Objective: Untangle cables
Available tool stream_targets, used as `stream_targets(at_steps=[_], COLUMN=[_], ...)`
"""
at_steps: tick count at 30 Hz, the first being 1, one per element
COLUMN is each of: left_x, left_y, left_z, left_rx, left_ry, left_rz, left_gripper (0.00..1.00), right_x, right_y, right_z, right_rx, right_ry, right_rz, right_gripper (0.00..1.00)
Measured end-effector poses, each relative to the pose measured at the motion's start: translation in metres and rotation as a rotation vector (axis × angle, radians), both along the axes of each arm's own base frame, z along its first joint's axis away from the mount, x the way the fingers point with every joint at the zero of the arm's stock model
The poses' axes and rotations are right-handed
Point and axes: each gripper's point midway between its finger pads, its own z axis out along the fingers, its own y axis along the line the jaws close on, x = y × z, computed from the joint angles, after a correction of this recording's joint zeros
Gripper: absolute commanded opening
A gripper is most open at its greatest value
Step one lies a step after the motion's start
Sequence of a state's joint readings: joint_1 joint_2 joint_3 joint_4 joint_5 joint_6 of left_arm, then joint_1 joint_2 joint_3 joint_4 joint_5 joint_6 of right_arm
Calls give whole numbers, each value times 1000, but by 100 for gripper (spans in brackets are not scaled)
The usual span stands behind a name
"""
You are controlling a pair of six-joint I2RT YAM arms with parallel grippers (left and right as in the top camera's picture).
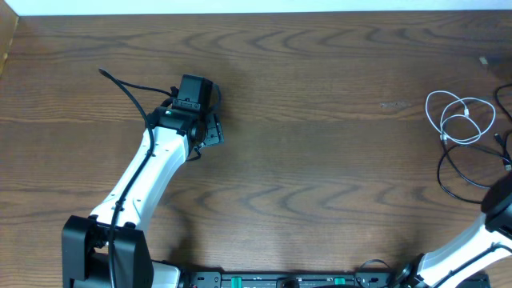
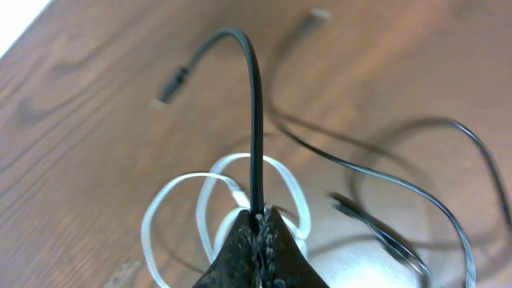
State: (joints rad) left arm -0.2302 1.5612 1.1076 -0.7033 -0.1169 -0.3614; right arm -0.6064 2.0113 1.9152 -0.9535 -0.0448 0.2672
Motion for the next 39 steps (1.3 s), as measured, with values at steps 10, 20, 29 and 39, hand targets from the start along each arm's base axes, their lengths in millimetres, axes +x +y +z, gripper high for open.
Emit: stream_targets(at_steps=[10, 20, 29, 39], left_x=[0, 6, 33, 41], left_y=[-1, -2, -1, 4], left_z=[0, 2, 15, 39], left_rx=[-3, -9, 19, 45], left_ry=[0, -25, -146, -163], left_rz=[-1, -1, -29, -44], left_gripper=[78, 78, 78, 90], right_x=[-49, -9, 50, 76], right_y=[-42, 12, 125, 246], right_z=[-6, -1, 0, -2], right_rx=[142, 178, 77, -44], right_ry=[-28, -72, -34, 18], right_rz=[-185, 90, 504, 835], right_gripper=[67, 70, 76, 99])
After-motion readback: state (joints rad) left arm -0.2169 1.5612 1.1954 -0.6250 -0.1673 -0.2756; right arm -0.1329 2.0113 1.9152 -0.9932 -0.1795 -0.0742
